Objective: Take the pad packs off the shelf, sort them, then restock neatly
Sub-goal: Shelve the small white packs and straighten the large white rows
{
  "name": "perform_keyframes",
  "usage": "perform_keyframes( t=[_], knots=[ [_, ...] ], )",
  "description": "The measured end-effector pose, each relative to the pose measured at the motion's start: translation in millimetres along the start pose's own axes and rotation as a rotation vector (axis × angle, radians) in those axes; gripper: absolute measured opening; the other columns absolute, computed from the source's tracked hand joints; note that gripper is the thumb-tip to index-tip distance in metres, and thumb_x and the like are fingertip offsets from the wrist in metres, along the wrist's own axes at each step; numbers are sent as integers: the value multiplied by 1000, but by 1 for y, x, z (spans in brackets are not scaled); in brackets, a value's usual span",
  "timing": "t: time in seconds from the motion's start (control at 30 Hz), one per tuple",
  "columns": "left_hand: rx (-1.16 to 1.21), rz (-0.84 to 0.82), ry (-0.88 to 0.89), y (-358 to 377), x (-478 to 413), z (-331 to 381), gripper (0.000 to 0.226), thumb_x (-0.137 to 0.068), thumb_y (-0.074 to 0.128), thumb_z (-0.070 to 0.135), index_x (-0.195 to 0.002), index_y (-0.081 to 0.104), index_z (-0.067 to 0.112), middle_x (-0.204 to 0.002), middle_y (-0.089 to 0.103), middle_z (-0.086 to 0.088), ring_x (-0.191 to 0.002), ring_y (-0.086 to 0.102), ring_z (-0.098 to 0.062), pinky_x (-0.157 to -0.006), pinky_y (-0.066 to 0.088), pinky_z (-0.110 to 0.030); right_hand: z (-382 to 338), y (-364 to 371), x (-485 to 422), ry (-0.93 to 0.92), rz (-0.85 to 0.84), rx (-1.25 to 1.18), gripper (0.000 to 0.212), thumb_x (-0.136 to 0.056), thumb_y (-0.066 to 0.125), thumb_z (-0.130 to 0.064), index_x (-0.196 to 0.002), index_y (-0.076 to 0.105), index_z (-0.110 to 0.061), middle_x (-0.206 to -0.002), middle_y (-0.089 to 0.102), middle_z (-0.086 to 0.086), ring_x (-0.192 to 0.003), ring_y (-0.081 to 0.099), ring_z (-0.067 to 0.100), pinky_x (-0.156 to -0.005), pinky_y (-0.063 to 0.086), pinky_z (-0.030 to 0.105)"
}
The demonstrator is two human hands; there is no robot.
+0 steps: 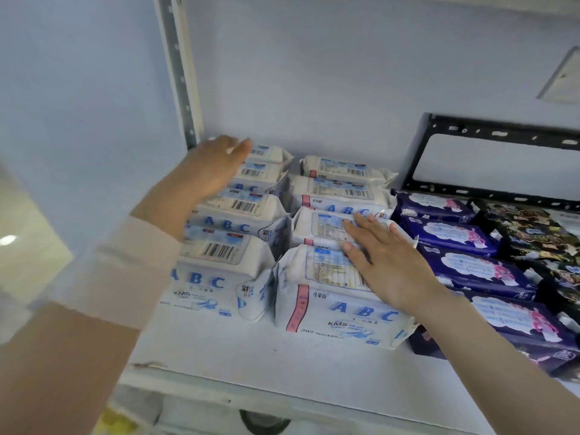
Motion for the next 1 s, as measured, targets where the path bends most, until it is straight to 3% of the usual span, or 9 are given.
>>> perform_keyframes(
  t=[0.1,0.17,0.27,0.43,0.53,0.63,0.83,1.0],
  knots=[
    [58,118,-138,-19,51,-64,54,-98,28,45,-141,36,14,-147,35,-12,-134,34,-27,-108,25,-35,-9,-5,2,-17,-33,10,53,-99,15,-43,-149,7,-26,-157,-5,-5,-144,-9,9,-114,-8,27],
    [342,126,-260,-14,66,-100,56,-97,27,49,-144,31,17,-151,29,-4,-138,28,-20,-107,23,-30,-21,-3,0,-27,-46,-63,53,-99,17,-41,-149,8,-24,-157,-5,-4,-143,-10,9,-113,-8,26],
    [865,114,-402,5,73,-128,61,-94,26,57,-142,34,21,-149,34,3,-135,34,-13,-96,32,-23,-35,4,-9,-5,-23,-79,58,-97,16,-45,-149,7,-20,-157,-6,-3,-143,-13,11,-114,-9,28],
    [1285,-14,-400,27,62,-147,71,-90,18,65,-143,34,20,-148,35,3,-131,40,-15,-109,34,-38,-37,8,-17,61,7,-57,61,-95,14,-49,-149,5,-21,-157,-7,-5,-143,-13,9,-115,-10,30],
    [1376,-153,-351,41,59,-140,68,-91,14,64,-137,43,23,-140,48,1,-109,60,-18,-89,50,-37,-38,10,-15,81,22,-29,61,-95,15,-49,-149,6,-23,-156,-7,-8,-142,-12,6,-115,-9,27],
    [1468,-288,-277,53,58,-127,66,-92,10,61,-114,62,26,-110,69,-5,-96,68,-24,-70,58,-38,-37,11,-14,97,19,-40,57,-96,16,-48,-148,7,-27,-156,-7,-11,-142,-10,3,-114,-9,24],
    [1502,-336,-257,66,58,-136,62,-90,15,64,-116,60,29,-114,68,-6,-110,61,-31,-93,48,-52,-38,11,-15,101,16,-33,55,-97,17,-46,-148,7,-28,-156,-6,-12,-142,-9,3,-113,-9,22],
    [1468,-338,-203,68,58,-132,61,-92,16,60,-112,63,27,-104,71,-5,-99,67,-25,-73,57,-38,-38,12,-15,99,11,-22,55,-96,16,-47,-148,6,-30,-156,-6,-13,-142,-9,3,-113,-10,22]
  ],
)
Point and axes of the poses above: each hand's wrist, its own x-axis away from the middle knuckle, its own y-axis out of the palm, z = x × y, the point moved 8 cm from there along -x, towards the middle knuckle
